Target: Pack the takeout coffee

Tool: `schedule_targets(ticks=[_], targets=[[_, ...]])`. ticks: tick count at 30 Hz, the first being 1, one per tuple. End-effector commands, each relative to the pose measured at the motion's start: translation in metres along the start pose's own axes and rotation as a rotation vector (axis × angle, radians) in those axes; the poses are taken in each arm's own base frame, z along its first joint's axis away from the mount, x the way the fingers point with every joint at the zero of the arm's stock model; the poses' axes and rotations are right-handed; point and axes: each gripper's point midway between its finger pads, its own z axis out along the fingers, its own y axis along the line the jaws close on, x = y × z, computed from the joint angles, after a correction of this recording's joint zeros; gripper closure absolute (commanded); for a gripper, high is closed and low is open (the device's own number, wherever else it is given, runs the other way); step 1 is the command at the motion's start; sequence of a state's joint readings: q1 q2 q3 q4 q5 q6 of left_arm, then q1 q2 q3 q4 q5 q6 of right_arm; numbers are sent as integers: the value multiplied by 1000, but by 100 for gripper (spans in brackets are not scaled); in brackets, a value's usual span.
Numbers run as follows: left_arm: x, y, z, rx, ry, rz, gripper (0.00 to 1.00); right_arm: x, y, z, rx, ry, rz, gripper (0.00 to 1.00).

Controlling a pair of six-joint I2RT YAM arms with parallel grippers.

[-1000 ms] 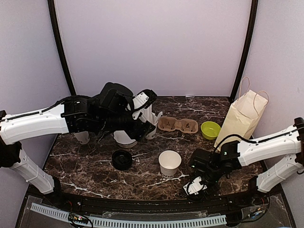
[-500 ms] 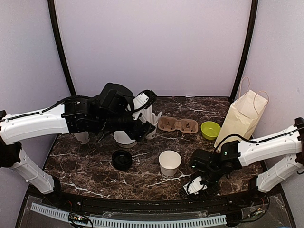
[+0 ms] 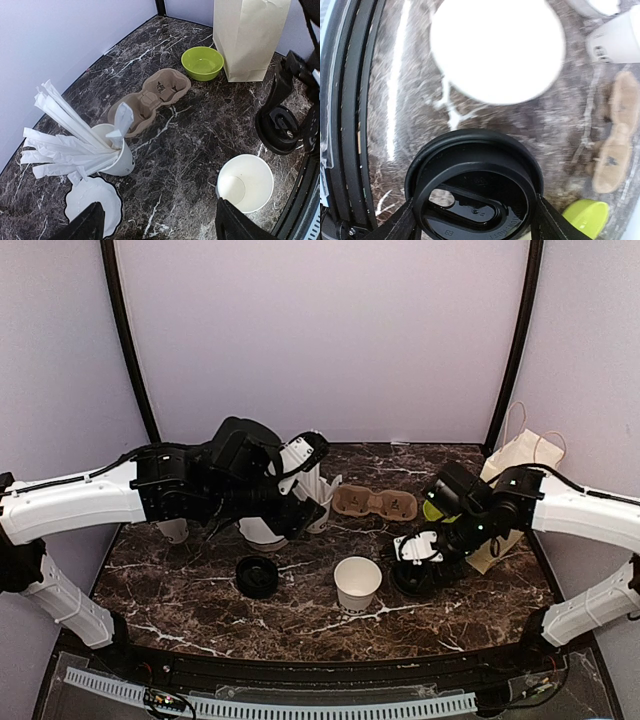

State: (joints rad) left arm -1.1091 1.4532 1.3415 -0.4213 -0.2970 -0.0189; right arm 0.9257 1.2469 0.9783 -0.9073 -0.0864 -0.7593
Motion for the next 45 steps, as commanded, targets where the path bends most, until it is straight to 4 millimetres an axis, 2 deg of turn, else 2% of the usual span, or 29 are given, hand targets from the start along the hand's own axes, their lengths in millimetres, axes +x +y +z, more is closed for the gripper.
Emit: schedule_targets(ticks=[1,4,8,11,20,36,45], targets=[[5,4,-7,-9,6,-7,21,-23,-18,-31,23,-76,9,35],[6,5,-9,-13,5,-12,21,-47,-32,-40,21,-129,22,35],[3,10,-18,-24,-24,-37,22,-72,-46,-40,-19,-159,47,36],[-2,17,-33,-35,-72,-62,22,-83,-54,-35,-29,-143,50,36],[0,33,-57,-88,-128,-88,21,-94,-49,-14,-78,-65,-6,36],[9,30,-51,-80,-106,-75,21,-103,-51,7,-93,-16,-17,36],[14,32,-51,-86,-102,-79,21,-107,-44,12,-124,8,-44,35]])
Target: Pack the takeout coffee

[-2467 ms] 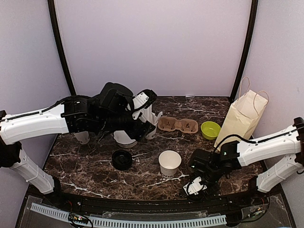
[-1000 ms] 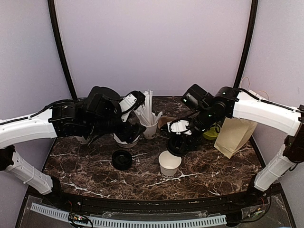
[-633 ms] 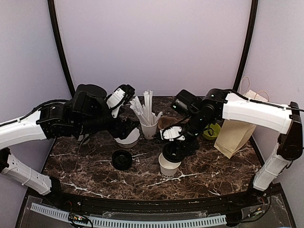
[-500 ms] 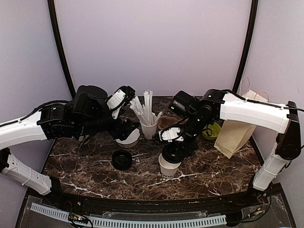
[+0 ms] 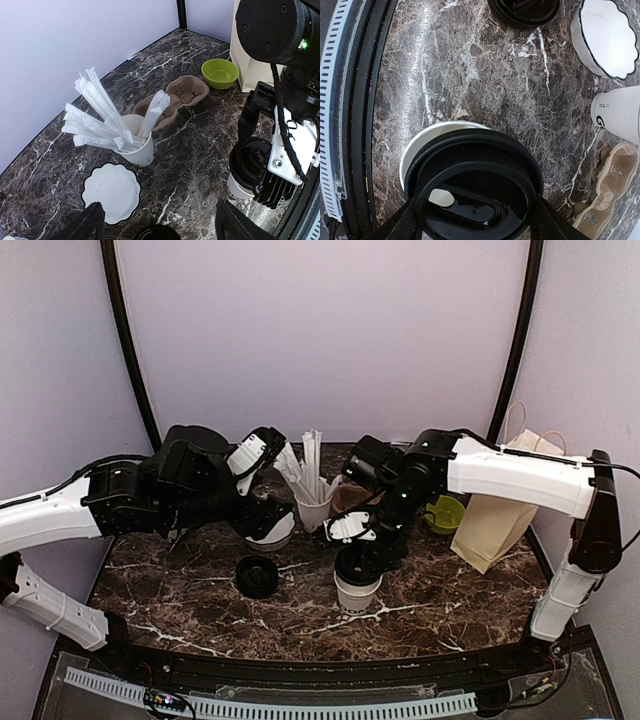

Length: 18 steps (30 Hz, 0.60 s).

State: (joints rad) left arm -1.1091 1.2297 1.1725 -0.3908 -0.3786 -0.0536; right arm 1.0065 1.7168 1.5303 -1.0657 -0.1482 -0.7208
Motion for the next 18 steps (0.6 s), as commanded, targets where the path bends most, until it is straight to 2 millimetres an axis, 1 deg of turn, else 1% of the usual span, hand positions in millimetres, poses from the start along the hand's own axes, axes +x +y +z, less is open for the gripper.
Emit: schedule_targets(ticks=[1,12,18], targets=[[0,3,-4,-8,-18,-16,21,-5,3,-2,-4,13,-19,35],[4,3,-2,-8,-12,-18,21,-1,8,5,-26,42,-26,35],[5,3,-2,-7,-11,-17,21,-3,8,6,-19,42,-28,35]])
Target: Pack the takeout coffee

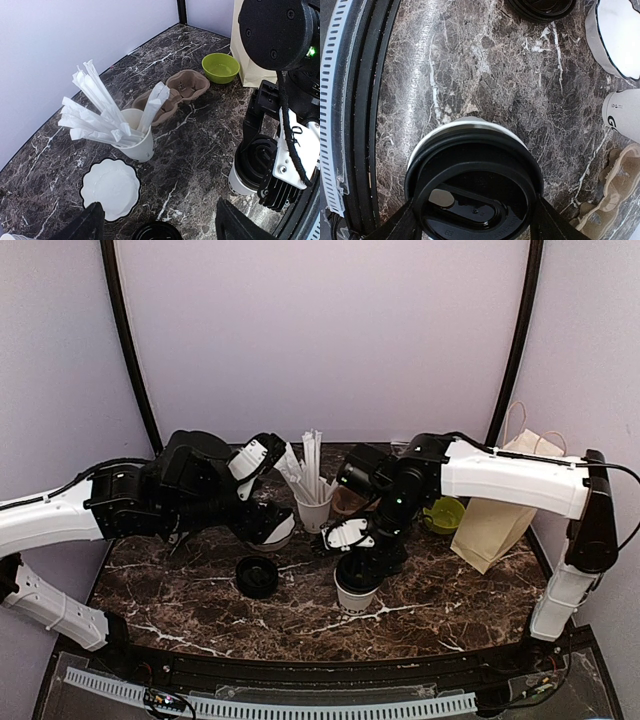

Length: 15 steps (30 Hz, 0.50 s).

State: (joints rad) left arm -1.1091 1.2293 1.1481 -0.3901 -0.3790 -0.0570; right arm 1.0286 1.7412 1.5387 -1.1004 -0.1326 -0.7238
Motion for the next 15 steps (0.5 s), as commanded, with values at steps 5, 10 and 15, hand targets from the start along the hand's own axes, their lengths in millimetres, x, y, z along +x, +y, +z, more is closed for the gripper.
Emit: schedule_targets(ticks=[5,10,15], targets=[[-4,4,-5,-6,-30,-22,21,-7,0,2,5,1,-6,35],[-2,3,-5,-5,-28,-25,21,-7,0,4,5,10,0,35],[-1,3,-4,-3,-27,-26,21,-7,-1,6,9,14,3,35]])
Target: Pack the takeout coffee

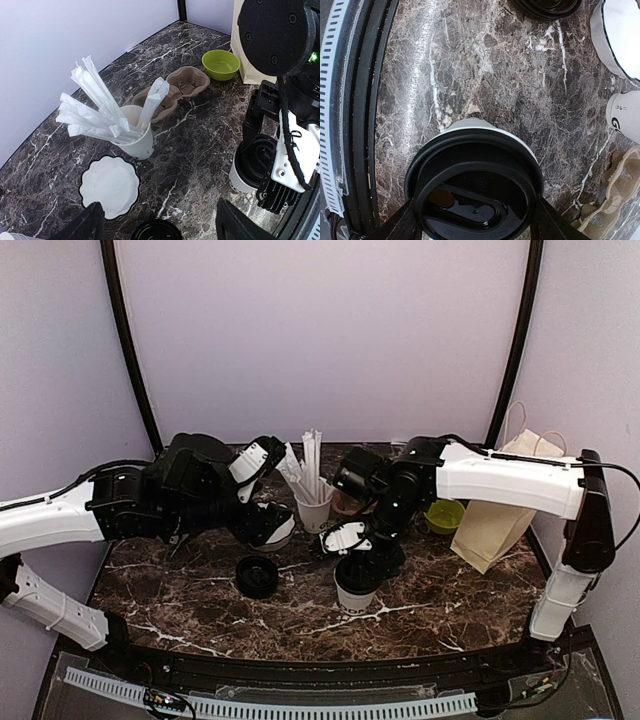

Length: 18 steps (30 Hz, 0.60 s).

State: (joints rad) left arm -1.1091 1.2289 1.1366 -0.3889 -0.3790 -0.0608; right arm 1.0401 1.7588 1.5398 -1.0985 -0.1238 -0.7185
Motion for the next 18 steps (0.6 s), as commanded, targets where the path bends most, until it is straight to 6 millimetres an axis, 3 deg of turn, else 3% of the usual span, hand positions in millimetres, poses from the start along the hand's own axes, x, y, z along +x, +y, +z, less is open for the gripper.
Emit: schedule_targets(ticks=[1,18], targets=[[-6,3,-6,-2,-37,-26,21,-6,-3,-1,17,-1,8,35],[-3,0,-4,13,-37,-30,21,-13,1,-2,28,23,5,35]])
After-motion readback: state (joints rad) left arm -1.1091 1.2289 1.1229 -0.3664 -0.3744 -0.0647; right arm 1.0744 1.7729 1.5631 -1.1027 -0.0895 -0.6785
